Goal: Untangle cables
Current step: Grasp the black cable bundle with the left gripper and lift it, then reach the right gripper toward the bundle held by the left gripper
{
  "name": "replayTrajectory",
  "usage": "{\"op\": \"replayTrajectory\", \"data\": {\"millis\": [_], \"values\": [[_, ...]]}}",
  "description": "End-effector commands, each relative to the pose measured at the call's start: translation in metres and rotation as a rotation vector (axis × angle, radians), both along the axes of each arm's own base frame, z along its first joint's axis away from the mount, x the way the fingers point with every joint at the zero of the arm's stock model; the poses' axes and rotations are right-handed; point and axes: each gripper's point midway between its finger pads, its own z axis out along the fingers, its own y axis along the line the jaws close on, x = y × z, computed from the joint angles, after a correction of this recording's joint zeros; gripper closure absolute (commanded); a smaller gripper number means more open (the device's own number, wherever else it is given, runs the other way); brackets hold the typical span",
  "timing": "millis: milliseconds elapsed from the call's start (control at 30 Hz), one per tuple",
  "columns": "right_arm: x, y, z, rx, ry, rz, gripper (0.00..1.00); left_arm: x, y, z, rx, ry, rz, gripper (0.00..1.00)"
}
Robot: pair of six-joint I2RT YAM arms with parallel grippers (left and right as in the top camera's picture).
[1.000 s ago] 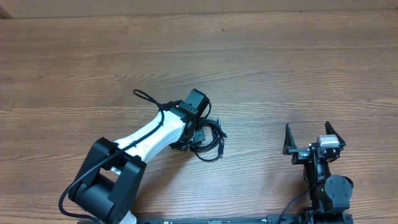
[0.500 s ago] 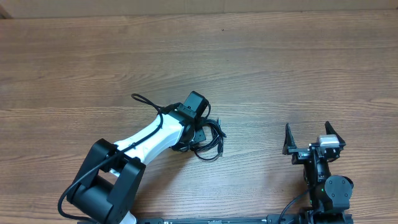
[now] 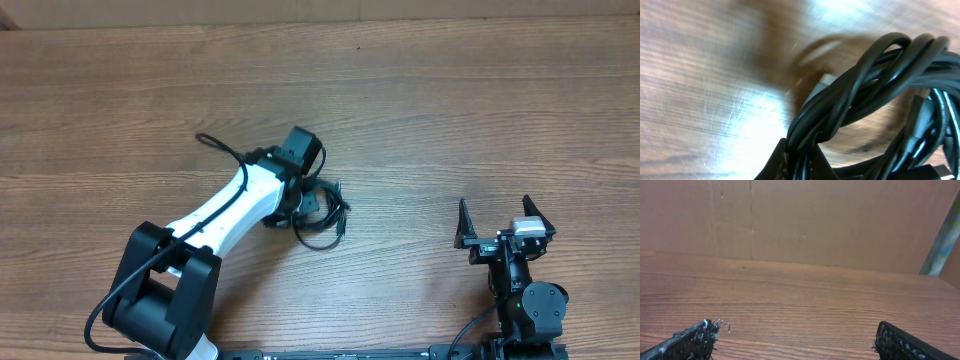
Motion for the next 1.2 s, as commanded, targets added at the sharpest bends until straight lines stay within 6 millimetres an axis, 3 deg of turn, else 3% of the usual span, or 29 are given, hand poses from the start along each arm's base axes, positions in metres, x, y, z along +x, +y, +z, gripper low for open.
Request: {"op": "replayTrajectory", "data": {"millis": [0, 100, 367, 500, 600, 767, 867, 967, 1167], "values": [[0.0, 0.001, -0.002, 0.0, -0.004, 0.001, 0.0, 0.023, -0.022, 0.042, -0.079, -0.105, -0.17, 0.96], [0.0, 0.001, -0.002, 0.0, -0.004, 0.0, 0.0, 0.029, -0.036, 0.063, -0.134, -0.158, -0.298, 0.96], [0.0, 0.002, -0.002, 0.0, -0.005, 0.008, 0.0, 0.045, -0.042, 0.101, -0.129, -0.337, -0.539, 0.96], [-0.001, 0.016, -0.001, 0.005, -0.005, 0.088, 0.0, 0.051, -0.046, 0.12, -0.129, -0.428, -0.608, 0.96], [-0.003, 0.029, 0.001, 0.128, 0.001, 0.164, 0.0, 0.054, -0.055, 0.132, -0.164, -0.483, -0.666, 0.96], [-0.008, 0.046, 0.014, 0.389, -0.004, 0.27, 0.0, 0.051, -0.067, 0.136, -0.213, -0.508, -0.751, 0.96], [-0.017, 0.069, 0.024, 0.42, -0.007, 0.421, 0.0, 0.05, -0.066, 0.136, -0.212, -0.504, -0.751, 0.96], [-0.026, 0.084, 0.021, 0.423, 0.048, 0.51, 0.0, 0.051, -0.067, 0.137, -0.213, -0.51, -0.754, 0.95], [-0.035, 0.088, 0.025, 0.537, 0.234, 0.494, 0.0, 0.051, -0.067, 0.137, -0.207, -0.514, -0.772, 0.96]]}}
